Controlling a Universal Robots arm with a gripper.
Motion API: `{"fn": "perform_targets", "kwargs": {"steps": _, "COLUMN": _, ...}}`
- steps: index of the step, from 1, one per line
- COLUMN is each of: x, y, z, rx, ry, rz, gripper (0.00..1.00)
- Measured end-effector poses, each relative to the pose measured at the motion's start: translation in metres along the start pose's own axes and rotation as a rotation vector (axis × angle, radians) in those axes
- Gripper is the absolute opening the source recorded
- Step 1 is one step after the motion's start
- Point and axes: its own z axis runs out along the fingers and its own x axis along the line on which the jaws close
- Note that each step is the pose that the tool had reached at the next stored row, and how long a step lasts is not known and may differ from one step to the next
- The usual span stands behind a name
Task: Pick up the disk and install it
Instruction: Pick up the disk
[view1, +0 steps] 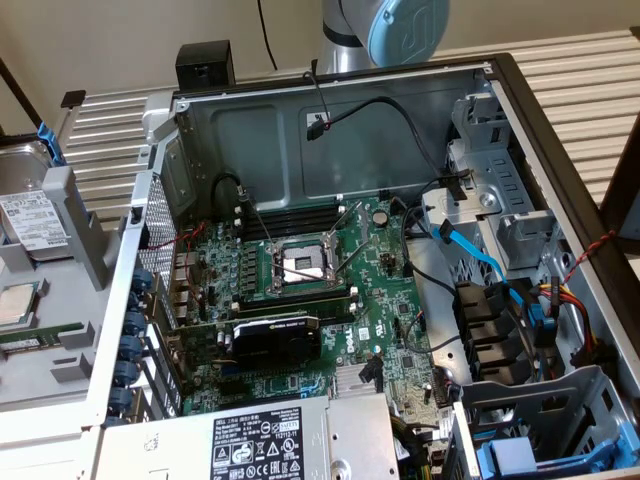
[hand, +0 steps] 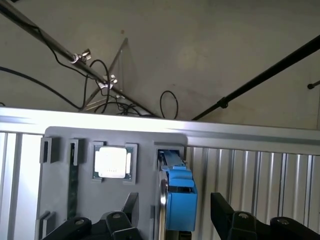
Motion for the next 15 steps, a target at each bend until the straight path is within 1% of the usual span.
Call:
{"fn": "perform_targets", "kwargs": {"steps": 3, "x": 0.0, "y": 0.0002, "z": 0.0054, "rx": 0.0, "ry": -0.0002, "rz": 0.001, "gripper": 0.68}}
{"fn": "perform_targets", "kwargs": {"steps": 7, "x": 0.0, "y": 0.0047, "z": 0.0115, "rx": 0.0002, "ry": -0.0017, "rz": 0.001, "gripper": 0.68}}
{"fn": "perform_targets", "kwargs": {"steps": 9, "x": 0.0, "y": 0.0048, "z": 0.0136, "rx": 0.0003, "ry": -0.0045, "rz": 0.001, "gripper": 0.68}}
{"fn": "perform_targets", "kwargs": {"steps": 11, "x": 0.0, "y": 0.0048, "z": 0.0161, "rx": 0.0004, "ry": -0.0088, "rz": 0.002, "gripper": 0.68}}
{"fn": "perform_targets", "kwargs": {"steps": 15, "x": 0.0, "y": 0.0047, "z": 0.0199, "rx": 0.0008, "ry": -0.0133, "rz": 0.002, "gripper": 0.68}}
